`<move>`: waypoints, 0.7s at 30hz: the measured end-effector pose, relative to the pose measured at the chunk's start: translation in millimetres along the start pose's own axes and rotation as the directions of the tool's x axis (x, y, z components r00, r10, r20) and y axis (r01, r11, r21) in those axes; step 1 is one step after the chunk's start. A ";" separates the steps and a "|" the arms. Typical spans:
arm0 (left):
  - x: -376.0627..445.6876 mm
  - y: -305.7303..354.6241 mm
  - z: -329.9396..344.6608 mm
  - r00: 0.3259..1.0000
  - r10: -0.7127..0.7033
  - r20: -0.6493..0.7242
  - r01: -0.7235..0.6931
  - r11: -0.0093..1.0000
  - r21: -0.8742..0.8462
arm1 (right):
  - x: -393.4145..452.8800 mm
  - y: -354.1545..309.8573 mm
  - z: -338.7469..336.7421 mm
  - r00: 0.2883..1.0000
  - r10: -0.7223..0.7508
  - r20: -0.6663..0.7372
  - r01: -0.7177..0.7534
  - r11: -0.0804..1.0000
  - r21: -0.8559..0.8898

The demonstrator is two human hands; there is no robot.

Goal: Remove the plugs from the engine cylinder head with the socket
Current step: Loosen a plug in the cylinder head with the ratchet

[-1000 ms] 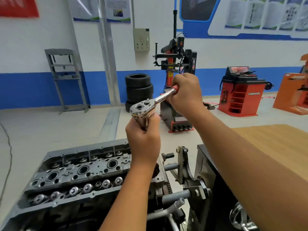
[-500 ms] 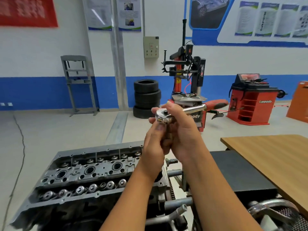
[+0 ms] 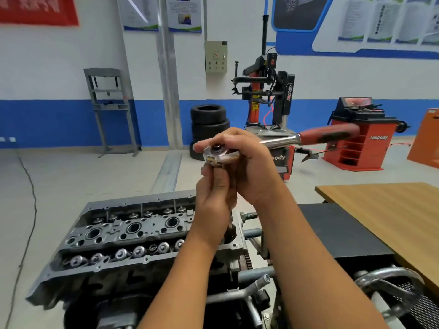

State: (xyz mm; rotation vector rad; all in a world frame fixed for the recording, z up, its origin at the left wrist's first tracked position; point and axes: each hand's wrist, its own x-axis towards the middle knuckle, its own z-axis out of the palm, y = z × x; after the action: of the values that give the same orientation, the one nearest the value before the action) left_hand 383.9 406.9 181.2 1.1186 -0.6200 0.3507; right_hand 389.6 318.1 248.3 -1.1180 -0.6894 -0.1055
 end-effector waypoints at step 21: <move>5.2 -19.8 0.2 0.998 0.029 0.062 -0.034 0.997 0.070 | -9.5 21.4 1.1 0.938 -0.275 -0.211 0.256 0.960 -0.112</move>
State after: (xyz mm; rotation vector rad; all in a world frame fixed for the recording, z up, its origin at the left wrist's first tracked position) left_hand 399.0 398.4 170.1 1.1924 -0.6839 0.3693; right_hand 390.4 326.4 226.3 -1.0666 -0.6338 -0.4890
